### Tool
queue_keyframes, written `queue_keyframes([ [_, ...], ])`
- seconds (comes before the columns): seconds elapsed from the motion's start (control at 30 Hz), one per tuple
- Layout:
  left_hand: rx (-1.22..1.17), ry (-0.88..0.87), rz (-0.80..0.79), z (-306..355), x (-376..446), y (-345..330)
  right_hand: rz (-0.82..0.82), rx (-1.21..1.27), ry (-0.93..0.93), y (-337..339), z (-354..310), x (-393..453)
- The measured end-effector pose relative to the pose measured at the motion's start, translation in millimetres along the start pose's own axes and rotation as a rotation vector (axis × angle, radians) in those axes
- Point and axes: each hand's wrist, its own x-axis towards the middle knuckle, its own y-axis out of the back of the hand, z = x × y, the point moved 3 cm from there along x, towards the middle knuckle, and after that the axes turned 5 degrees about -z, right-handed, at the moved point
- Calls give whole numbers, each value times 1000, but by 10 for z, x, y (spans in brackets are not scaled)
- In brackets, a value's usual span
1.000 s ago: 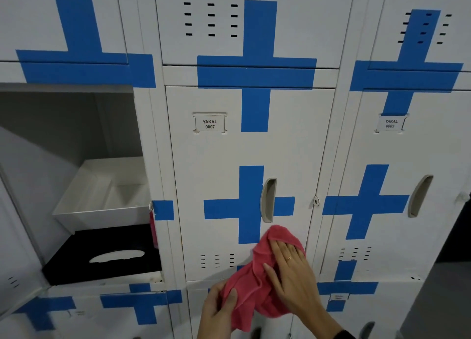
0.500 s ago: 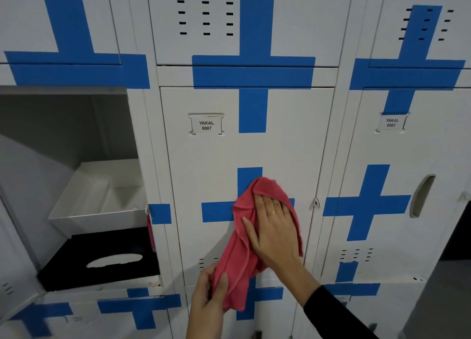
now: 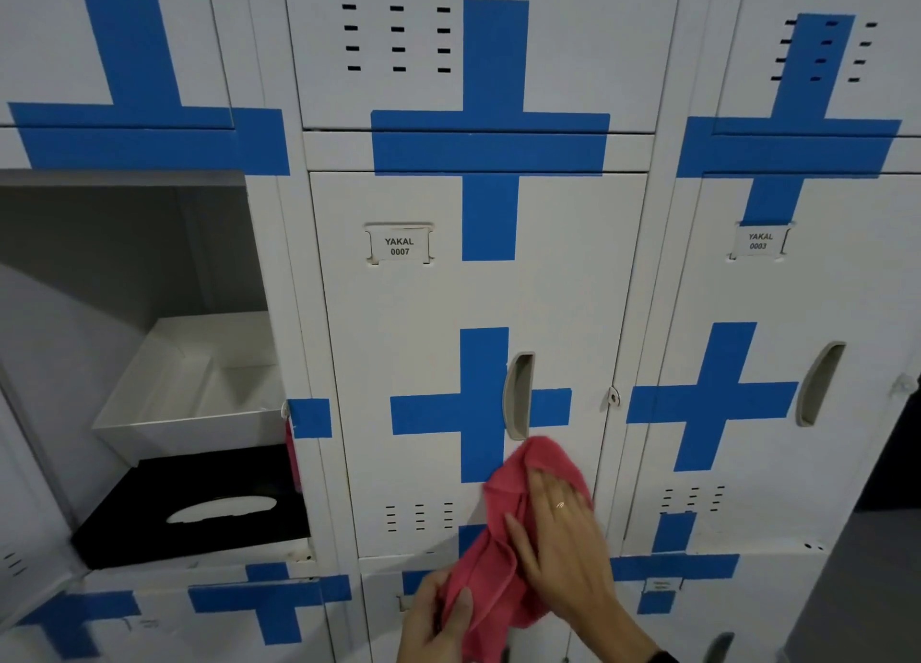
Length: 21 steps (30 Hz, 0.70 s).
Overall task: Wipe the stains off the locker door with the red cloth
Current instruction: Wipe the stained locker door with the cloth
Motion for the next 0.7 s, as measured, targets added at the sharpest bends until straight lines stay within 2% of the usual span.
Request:
queue_keyframes([
  [0.13,-51,-27,-16,126,33,-67,218,76,-72,500,-65,549],
  [0.27,-62,-108,27,348,62,-114,255,61,-15,686,-290,887],
  [0.43,-113,-89,70,267,76,-64,163,16,53,519,-188,748],
  [0.6,-162,40,6,3,26,-171,-6,-56,106,208,58,272],
  [0.7,-211,-44,-48,-162,-64,-258,-90,-91,104,1,214,-92],
])
